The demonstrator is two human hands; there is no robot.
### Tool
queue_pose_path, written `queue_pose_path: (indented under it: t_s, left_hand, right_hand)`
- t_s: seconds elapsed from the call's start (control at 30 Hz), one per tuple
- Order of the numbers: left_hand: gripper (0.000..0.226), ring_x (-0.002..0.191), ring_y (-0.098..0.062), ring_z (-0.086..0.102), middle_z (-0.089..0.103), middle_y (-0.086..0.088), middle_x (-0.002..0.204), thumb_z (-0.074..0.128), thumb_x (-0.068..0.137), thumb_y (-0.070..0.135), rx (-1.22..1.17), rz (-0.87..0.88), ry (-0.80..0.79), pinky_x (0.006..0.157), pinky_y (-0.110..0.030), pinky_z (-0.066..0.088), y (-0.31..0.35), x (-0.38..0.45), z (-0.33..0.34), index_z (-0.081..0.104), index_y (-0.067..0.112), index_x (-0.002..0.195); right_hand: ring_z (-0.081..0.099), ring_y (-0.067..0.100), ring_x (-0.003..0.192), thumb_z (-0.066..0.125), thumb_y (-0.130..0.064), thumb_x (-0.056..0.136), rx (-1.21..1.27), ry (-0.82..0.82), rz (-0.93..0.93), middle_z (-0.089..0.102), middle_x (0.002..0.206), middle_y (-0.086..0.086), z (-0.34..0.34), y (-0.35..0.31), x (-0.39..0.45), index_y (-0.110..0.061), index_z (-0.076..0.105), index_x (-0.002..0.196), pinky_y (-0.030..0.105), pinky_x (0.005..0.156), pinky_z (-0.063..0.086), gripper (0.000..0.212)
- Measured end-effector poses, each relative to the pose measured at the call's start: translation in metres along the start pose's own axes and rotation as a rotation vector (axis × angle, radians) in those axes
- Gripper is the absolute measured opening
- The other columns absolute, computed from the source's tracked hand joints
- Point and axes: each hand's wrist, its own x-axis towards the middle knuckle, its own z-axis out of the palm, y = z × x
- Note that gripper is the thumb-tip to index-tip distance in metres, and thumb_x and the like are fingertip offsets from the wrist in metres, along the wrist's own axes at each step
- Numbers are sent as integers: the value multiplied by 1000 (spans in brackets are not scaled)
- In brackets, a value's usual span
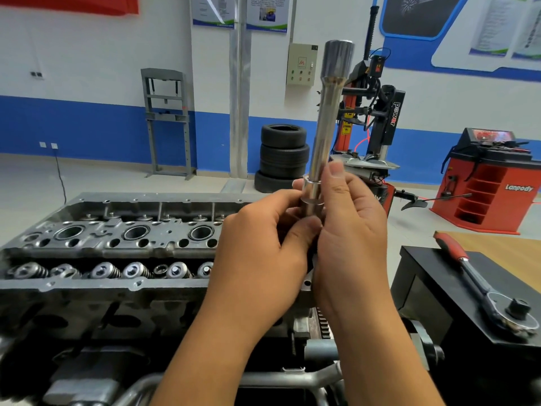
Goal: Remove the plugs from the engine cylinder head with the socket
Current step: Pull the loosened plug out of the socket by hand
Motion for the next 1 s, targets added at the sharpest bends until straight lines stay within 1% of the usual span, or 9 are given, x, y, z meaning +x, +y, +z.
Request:
queue_pose_path:
  t_s: [0.13,0.27,0.33,0.43,0.53,0.67,0.73,0.83,1.0]
  left_hand:
    - [14,77,-2,73,76,22,83,77,88,32,31,-18,59,69,-35,63,-2,-1,3,75,40,100]
    - [25,86,-5,74,77,20,92,64,91,35,0,-9,-63,75,-39,63,1,0,-1,73,42,114]
    - [28,90,-3,74,77,20,95,63,92,27,14,8,-74,80,-39,62,1,0,-2,72,39,116]
    - [25,88,-1,74,77,22,92,71,94,19,21,-1,-17,80,-37,62,0,0,-1,72,39,110]
    - [23,83,0,73,76,23,88,77,89,22,47,-27,17,73,-35,63,-2,0,2,73,41,103]
    - [18,81,5,71,74,27,86,76,88,34,101,0,51,68,-22,60,0,-2,3,72,42,103]
    - [20,83,2,72,75,24,89,69,90,39,68,4,19,73,-27,61,2,-2,3,72,41,110]
    - [25,89,-1,74,77,21,95,62,92,32,26,8,-14,81,-35,62,3,-1,1,72,37,114]
    - [17,81,0,73,75,23,87,77,87,30,40,-28,50,73,-35,63,1,-1,2,73,40,100]
  right_hand:
    - [72,13,75,74,-45,84,-27,-31,-35,75,92,11,0,1,0,-18,65,91,30,66,60,29]
    - [69,25,81,60,-52,91,-53,-11,-17,72,93,21,2,1,-1,-12,69,89,55,79,60,41]
    - [66,27,79,54,-52,94,-61,2,-12,69,88,24,2,1,-1,-7,69,86,59,80,58,49]
    - [61,28,75,55,-51,94,-30,-4,0,66,79,17,2,1,0,-4,67,83,52,72,56,49]
    - [67,23,75,71,-47,86,14,-21,9,71,90,15,1,0,0,-12,67,93,43,71,61,36]
    - [68,23,77,68,-51,88,-23,-26,-3,70,90,18,1,3,-1,-10,68,94,50,74,62,41]
    - [63,23,74,60,-52,92,-41,-29,-14,65,78,15,2,2,0,-7,68,88,46,72,57,46]
    - [60,24,75,52,-51,97,-36,-24,-18,64,79,12,2,2,1,-4,64,81,46,72,53,51]
    - [69,20,76,73,-45,87,38,-29,-3,70,83,5,0,1,0,-17,68,89,39,70,61,29]
